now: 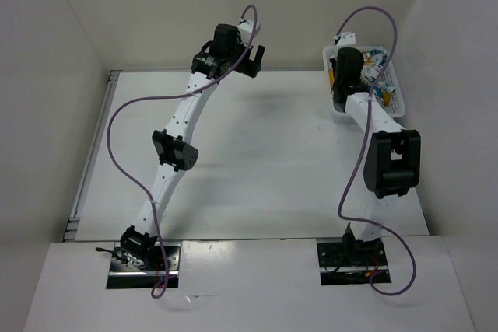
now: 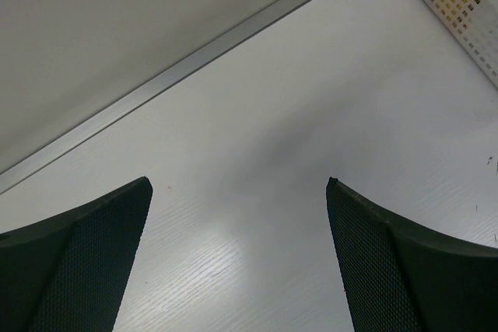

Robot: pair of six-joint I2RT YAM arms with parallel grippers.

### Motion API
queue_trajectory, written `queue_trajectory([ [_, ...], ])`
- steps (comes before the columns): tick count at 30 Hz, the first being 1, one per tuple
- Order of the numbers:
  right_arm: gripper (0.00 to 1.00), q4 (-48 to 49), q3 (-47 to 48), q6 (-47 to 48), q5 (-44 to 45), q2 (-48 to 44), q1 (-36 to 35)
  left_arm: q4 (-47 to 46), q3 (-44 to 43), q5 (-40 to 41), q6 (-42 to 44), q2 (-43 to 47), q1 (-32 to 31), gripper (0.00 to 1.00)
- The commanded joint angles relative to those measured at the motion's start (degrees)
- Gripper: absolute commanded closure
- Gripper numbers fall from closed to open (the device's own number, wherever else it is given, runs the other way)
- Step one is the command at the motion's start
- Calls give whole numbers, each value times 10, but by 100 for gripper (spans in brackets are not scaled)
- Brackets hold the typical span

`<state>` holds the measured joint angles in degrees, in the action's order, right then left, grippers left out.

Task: Fold and stack the shorts
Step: Grab the shorts from the pile

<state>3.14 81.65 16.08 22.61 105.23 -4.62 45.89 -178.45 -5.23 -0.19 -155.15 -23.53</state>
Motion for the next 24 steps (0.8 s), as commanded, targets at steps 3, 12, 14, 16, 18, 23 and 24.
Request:
queue_trajectory([
  [3,100,-1,73,-16,39,-99,8,-16,-10,-15,2,63,-2,1],
  [12,100,1,111,-31,76,-219,8,-11,-10,-33,2,99,-2,1],
  [14,100,9,137,-12,86,-232,8,-11,-10,-39,2,105,-2,1],
  [16,100,32,177,13,86,-232,8,-11,-10,-44,2,118,-2,1],
  [18,100,44,235,28,86,-238,14,-11,-10,-44,2,127,-2,1],
  [23,100,34,387,40,69,-203,3,-11,-10,-44,2,170,-2,1],
  [24,100,34,436,40,64,-192,-5,-11,-10,-44,2,179,-2,1],
])
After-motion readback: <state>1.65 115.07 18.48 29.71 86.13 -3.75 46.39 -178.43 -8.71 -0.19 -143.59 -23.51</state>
